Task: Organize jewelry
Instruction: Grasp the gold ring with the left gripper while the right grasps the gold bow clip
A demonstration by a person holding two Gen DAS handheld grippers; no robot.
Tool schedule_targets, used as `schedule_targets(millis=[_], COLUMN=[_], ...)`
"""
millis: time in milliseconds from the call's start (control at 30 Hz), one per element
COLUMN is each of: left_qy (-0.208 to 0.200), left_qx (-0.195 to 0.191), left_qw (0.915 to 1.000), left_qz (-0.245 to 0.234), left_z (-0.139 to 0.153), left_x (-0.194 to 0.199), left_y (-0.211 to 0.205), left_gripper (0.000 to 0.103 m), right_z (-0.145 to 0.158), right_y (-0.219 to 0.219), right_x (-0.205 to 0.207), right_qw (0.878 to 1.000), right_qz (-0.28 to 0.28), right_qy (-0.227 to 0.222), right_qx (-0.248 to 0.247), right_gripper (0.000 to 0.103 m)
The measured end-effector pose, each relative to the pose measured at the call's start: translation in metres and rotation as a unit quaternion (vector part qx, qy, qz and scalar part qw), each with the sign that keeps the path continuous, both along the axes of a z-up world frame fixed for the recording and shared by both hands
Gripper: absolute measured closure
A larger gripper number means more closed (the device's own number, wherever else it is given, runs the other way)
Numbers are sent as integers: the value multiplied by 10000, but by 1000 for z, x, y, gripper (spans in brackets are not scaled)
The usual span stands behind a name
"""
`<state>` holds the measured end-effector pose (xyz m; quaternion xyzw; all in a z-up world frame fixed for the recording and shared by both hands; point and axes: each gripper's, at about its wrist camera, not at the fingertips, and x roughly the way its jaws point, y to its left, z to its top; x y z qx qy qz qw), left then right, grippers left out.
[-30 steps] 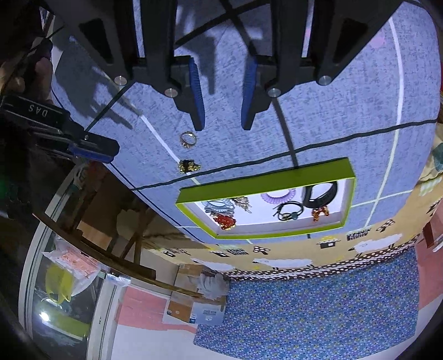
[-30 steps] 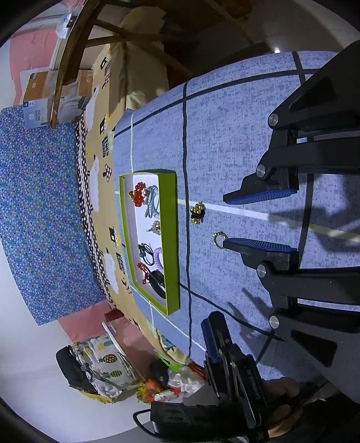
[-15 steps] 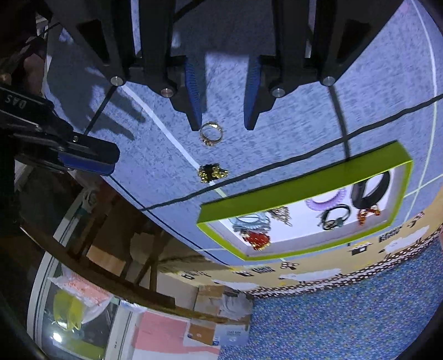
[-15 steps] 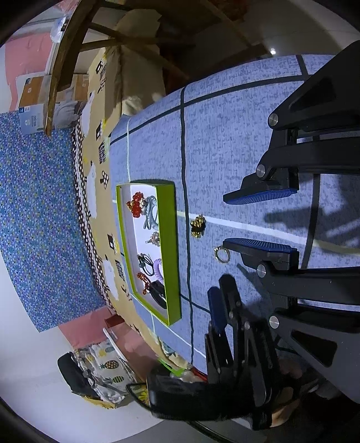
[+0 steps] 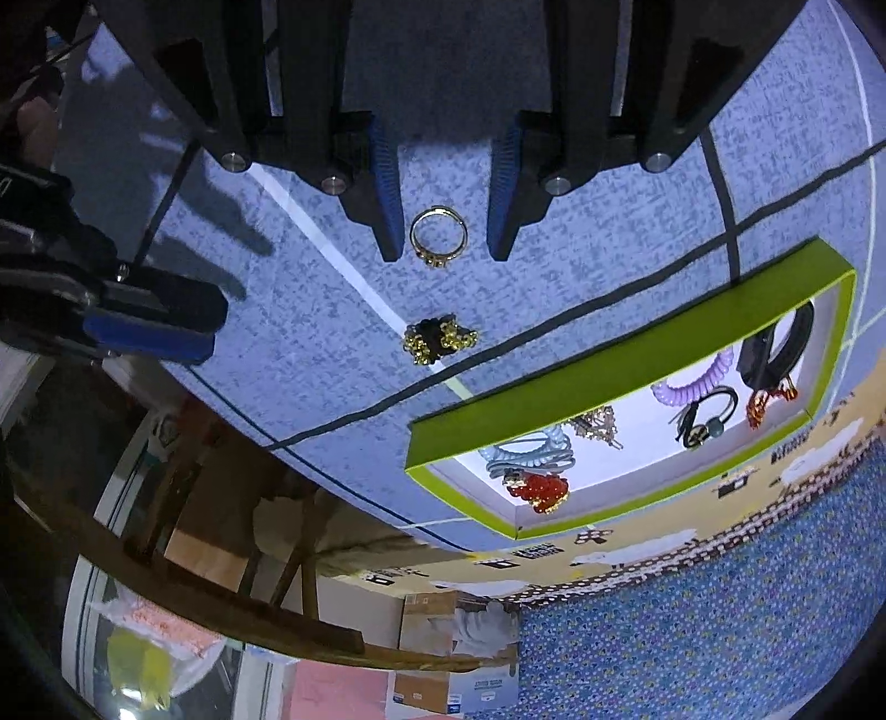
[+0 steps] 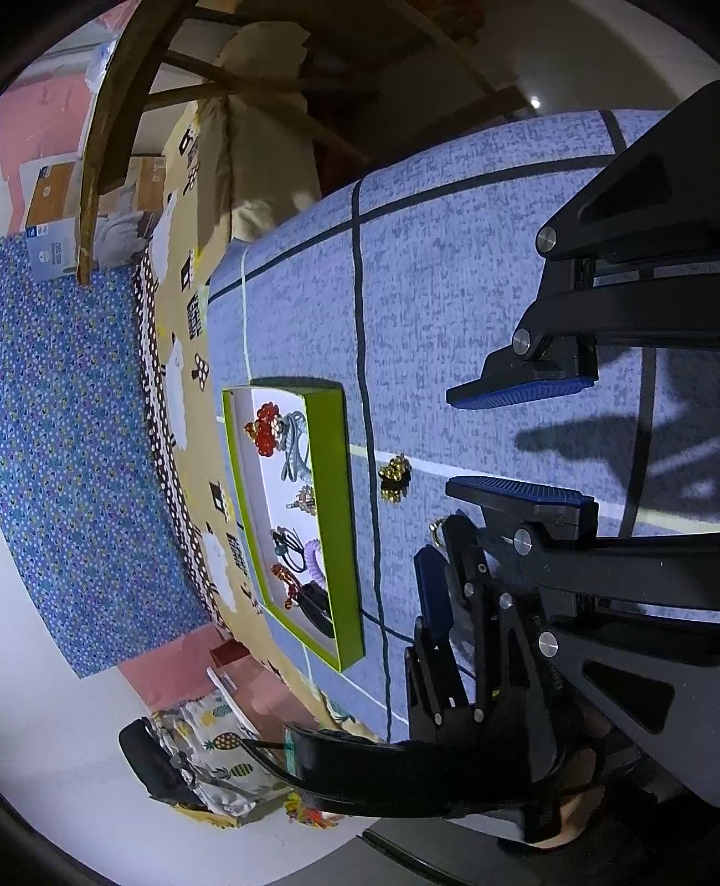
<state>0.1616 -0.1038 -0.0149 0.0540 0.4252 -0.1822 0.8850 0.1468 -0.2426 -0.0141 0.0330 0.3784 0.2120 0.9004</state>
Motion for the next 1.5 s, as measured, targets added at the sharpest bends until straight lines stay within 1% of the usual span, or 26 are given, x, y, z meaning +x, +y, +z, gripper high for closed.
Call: schedule_targets(millis=[67,133,167,267,400,533,700,833,867,933,1000,1100,1267,1433,1467,1500], left_qy=[-37,-53,-63,-66,-32,-113,-223,-282,-295,-302,-310,-301,-278,-296,-304,-311], left_qx=[106,145,164,154,-25,-187,-355,-434,-448,-478,-506,-555,-617,-686,-698,-708], left_qw=[9999,9999,9998,9998,10000,9998,9991,9985,9983,9980,9977,9972,9966,9959,9958,9957], left_qz=[-2,-28,-60,-87,-59,0,105,205,229,275,324,388,463,504,512,520], left_z=[0,0,0,0,2,7,15,20,22,22,23,23,21,22,23,23], left_x=[-1,-1,-2,-2,-3,-10,-18,-22,-23,-23,-23,-23,-21,-23,-23,-23], left_y=[-2,-4,-4,-3,3,12,25,35,37,42,46,52,60,66,68,69], left_gripper=[70,79,80,81,81,81,81,81,81,81,81,81,81,81,81,81], right_z=[0,0,0,0,0,0,-4,-12,-14,-17,-20,-23,-30,-31,-31,-31], right_y=[-1,-1,-1,0,0,3,14,29,33,39,45,54,69,76,77,77], right_x=[1,2,1,2,2,4,17,32,36,43,50,59,73,75,74,73], right_qw=[10000,10000,10000,10000,10000,10000,9997,9989,9985,9977,9967,9948,9907,9892,9890,9889], right_qz=[-11,-8,-7,0,2,52,217,406,469,568,659,776,908,961,952,944], right_qy=[4,1,-4,-8,-6,-16,28,113,118,148,168,166,241,208,196,187], right_qx=[11,15,16,10,17,0,-70,-223,-269,-353,-441,-635,-985,-1090,-1113,-1134], right_gripper=[77,77,77,77,77,77,77,77,76,69,67,67,67,67,69,76])
